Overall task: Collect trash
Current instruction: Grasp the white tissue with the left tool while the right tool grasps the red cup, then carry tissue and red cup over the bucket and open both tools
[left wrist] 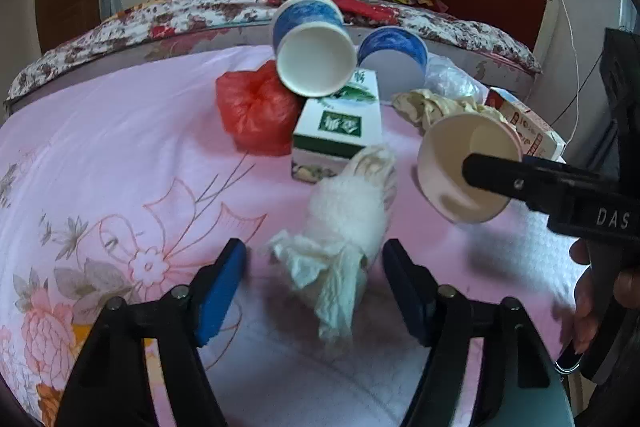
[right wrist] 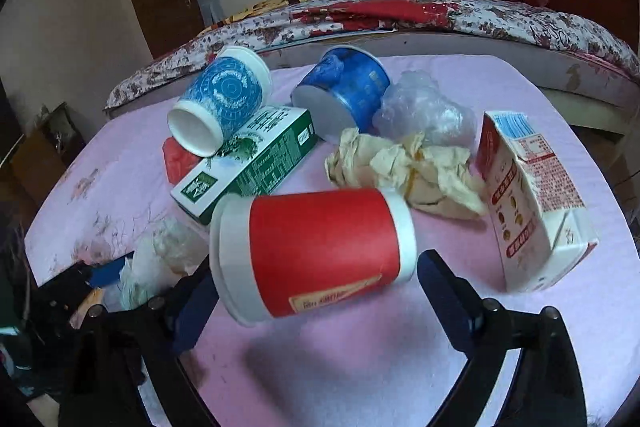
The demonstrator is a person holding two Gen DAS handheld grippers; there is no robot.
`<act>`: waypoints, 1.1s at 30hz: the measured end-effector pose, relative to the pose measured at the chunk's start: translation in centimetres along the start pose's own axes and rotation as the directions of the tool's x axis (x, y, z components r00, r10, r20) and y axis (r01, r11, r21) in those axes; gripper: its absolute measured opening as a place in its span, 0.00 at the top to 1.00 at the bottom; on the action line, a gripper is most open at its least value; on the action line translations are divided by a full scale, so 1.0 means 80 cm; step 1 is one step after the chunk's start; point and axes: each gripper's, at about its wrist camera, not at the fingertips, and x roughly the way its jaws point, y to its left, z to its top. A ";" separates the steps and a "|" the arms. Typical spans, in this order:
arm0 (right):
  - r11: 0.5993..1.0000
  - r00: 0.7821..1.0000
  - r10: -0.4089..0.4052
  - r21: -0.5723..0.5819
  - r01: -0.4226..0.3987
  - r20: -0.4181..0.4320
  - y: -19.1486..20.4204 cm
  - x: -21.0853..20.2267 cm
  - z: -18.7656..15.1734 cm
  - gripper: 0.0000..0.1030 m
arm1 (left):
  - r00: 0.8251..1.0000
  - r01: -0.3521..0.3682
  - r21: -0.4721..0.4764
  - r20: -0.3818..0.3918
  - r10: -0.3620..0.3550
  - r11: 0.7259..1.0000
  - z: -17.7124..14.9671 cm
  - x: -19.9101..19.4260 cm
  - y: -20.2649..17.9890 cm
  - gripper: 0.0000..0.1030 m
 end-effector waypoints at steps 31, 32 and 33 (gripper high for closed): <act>0.947 0.942 -0.313 -0.035 0.319 0.117 -0.068 -0.287 -0.099 0.19 | 0.954 0.262 0.159 0.109 -0.281 0.952 -0.001 -0.106 -0.156 0.67; 0.944 0.938 -0.326 -0.019 0.330 0.120 -0.079 -0.297 -0.107 0.19 | 0.951 0.273 0.170 0.102 -0.293 0.947 -0.004 -0.105 -0.168 0.67; 0.941 0.933 -0.337 -0.001 0.340 0.124 -0.090 -0.309 -0.117 0.19 | 0.947 0.286 0.184 0.094 -0.306 0.940 -0.008 -0.103 -0.182 0.67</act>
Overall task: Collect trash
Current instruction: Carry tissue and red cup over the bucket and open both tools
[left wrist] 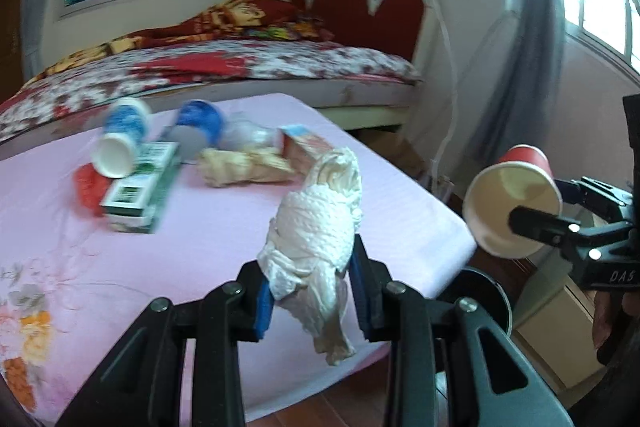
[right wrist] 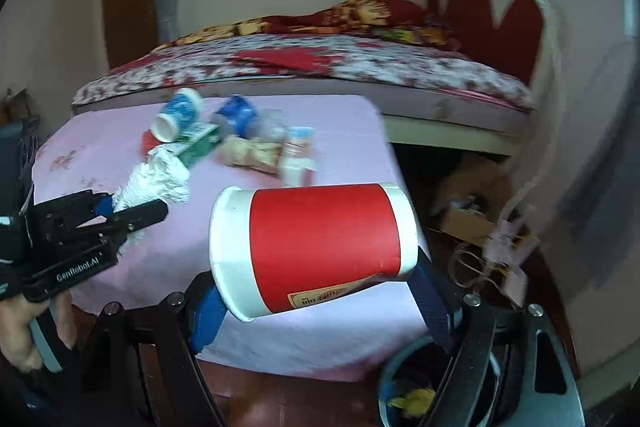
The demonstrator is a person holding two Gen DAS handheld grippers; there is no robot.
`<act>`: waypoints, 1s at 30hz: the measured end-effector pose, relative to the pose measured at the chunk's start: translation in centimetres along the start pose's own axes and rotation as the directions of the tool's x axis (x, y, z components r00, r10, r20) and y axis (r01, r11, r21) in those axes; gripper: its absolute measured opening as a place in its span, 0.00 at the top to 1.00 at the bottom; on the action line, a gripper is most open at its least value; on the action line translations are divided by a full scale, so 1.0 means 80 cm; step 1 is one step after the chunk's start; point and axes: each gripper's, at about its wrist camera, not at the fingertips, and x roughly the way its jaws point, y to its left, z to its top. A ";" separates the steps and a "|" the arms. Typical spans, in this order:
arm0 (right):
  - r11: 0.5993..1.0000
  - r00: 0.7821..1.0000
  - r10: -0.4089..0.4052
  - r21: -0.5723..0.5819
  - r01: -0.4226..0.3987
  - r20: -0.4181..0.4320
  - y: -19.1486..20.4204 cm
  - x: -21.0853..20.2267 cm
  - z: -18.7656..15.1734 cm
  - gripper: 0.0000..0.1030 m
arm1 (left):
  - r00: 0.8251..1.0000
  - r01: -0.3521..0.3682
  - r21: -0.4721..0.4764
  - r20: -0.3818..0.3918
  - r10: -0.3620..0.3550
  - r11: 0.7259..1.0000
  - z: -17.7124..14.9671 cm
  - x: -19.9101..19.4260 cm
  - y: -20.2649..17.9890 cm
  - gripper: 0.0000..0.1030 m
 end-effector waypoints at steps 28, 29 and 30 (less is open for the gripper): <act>0.945 0.976 -0.174 0.257 0.204 -0.133 -0.232 -0.070 -0.210 0.19 | 0.937 0.305 0.249 -0.251 -0.243 0.919 -0.062 0.093 -0.260 0.67; 0.944 0.975 -0.172 0.259 0.203 -0.140 -0.235 -0.069 -0.214 0.19 | 0.934 0.309 0.249 -0.259 -0.244 0.918 -0.063 0.099 -0.262 0.67; 0.944 0.975 -0.168 0.262 0.202 -0.146 -0.238 -0.066 -0.219 0.19 | 0.931 0.313 0.250 -0.271 -0.244 0.916 -0.066 0.104 -0.265 0.67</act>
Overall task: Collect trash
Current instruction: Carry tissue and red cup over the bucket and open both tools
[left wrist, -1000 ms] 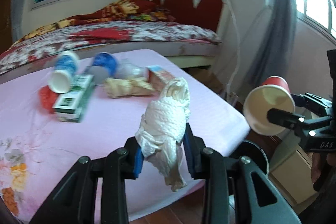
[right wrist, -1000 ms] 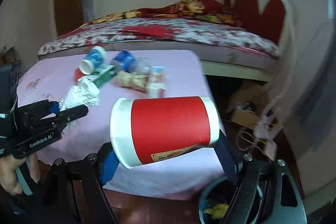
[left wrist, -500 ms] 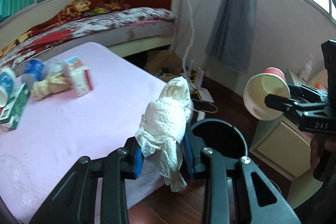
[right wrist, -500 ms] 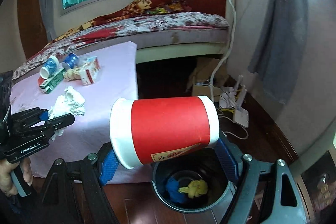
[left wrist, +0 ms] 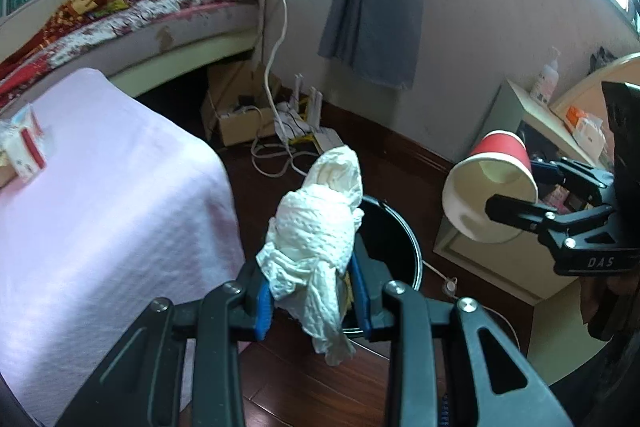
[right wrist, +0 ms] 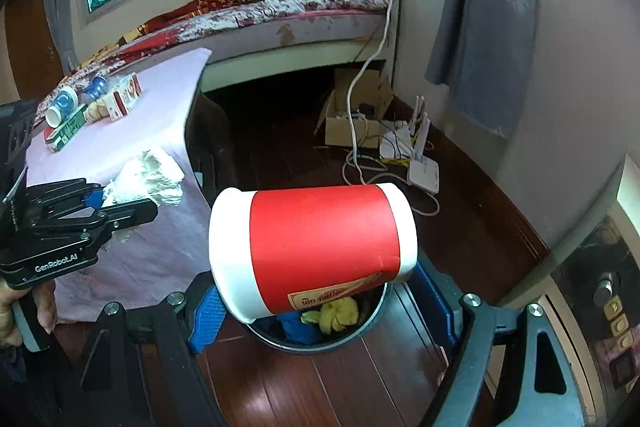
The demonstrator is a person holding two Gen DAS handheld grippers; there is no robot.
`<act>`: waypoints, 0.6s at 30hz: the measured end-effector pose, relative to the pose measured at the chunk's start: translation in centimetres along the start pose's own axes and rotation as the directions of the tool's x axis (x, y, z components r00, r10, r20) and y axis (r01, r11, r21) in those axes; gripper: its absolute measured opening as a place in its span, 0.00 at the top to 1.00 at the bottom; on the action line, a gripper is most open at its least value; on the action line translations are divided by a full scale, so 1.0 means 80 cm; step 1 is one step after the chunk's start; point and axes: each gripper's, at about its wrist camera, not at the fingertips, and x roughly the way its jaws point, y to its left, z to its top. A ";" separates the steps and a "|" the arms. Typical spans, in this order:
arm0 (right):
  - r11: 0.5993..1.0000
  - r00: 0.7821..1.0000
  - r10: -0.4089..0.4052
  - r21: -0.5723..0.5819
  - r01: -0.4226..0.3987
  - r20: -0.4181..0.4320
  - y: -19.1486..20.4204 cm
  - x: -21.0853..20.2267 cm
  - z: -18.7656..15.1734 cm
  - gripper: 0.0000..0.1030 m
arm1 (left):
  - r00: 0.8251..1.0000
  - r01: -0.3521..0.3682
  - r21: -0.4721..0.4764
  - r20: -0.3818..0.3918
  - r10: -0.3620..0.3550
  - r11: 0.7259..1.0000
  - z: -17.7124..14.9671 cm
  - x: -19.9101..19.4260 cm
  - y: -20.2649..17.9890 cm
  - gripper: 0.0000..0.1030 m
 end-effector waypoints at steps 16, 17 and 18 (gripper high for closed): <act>0.989 0.982 0.039 -0.132 -0.063 -0.182 0.009 0.130 -0.032 0.19 | 0.979 0.115 -0.023 -0.168 -0.117 0.993 -0.015 0.099 -0.006 0.62; 0.988 0.984 0.023 -0.149 -0.050 -0.178 0.010 0.136 -0.033 0.19 | 0.975 0.123 -0.030 -0.183 -0.126 0.992 -0.015 0.107 -0.006 0.58; 0.985 0.986 -0.024 -0.175 -0.005 -0.163 0.012 0.143 -0.035 0.07 | 0.974 0.116 -0.034 -0.190 -0.120 0.993 -0.016 0.111 -0.005 0.37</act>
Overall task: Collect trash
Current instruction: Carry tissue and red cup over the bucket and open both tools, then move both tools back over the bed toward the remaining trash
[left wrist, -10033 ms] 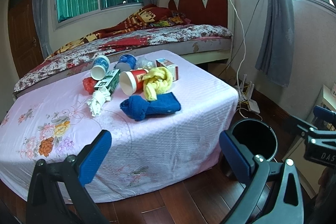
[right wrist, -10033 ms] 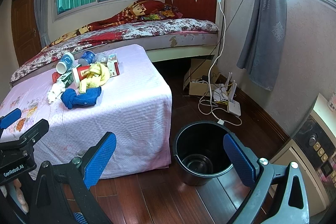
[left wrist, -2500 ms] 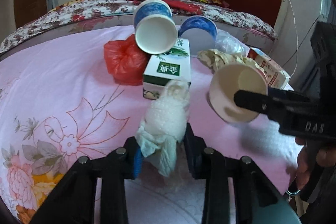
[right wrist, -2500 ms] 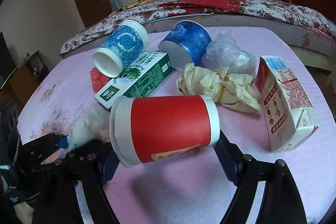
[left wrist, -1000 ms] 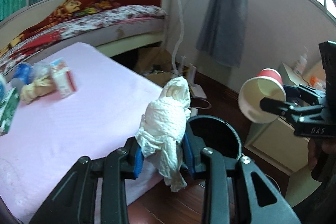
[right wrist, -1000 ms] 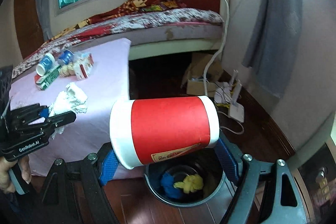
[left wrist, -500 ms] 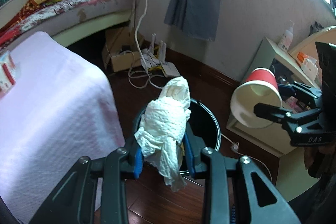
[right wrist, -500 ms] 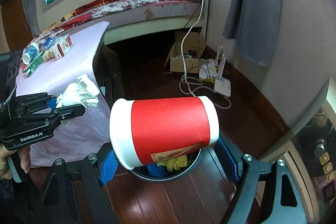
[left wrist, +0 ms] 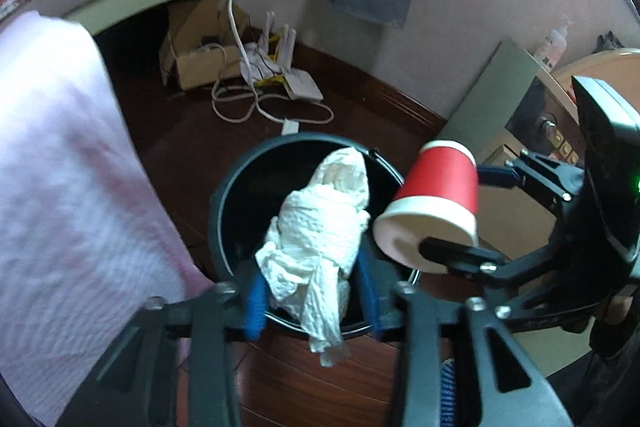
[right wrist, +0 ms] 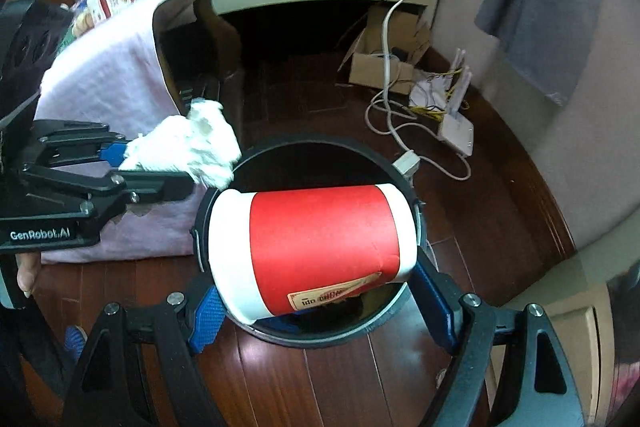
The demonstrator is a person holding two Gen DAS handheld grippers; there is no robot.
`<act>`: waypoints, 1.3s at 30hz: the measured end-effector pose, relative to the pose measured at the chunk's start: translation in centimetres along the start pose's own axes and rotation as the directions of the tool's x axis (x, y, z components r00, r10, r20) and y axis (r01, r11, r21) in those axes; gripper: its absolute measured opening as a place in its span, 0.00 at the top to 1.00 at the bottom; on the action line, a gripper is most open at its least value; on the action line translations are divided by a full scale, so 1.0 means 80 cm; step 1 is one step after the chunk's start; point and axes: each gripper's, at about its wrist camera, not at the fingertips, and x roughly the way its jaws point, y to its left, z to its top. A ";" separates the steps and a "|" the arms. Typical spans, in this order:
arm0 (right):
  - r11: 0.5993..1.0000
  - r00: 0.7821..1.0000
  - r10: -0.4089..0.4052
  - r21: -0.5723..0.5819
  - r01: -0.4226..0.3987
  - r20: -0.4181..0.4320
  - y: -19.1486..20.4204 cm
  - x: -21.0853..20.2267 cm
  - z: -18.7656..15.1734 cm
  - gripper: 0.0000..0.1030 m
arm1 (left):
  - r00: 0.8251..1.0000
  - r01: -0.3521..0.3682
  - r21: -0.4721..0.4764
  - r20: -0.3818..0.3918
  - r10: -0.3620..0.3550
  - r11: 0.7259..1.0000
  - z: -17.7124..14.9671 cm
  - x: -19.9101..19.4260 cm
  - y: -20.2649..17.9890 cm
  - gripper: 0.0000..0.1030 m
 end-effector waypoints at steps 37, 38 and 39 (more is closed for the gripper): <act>0.994 0.995 -0.072 0.088 0.065 0.076 0.087 -0.124 0.069 0.00 | 0.911 -0.320 -0.204 0.201 0.359 0.925 -0.063 -0.185 0.049 0.02; 0.994 0.994 -0.071 0.084 0.064 0.084 0.093 -0.126 0.073 0.00 | 0.906 -0.328 -0.206 0.208 0.369 0.922 -0.064 -0.189 0.051 0.02; 0.995 0.993 -0.070 0.080 0.062 0.091 0.097 -0.128 0.076 0.00 | 0.899 -0.338 -0.211 0.214 0.381 0.917 -0.064 -0.194 0.054 0.02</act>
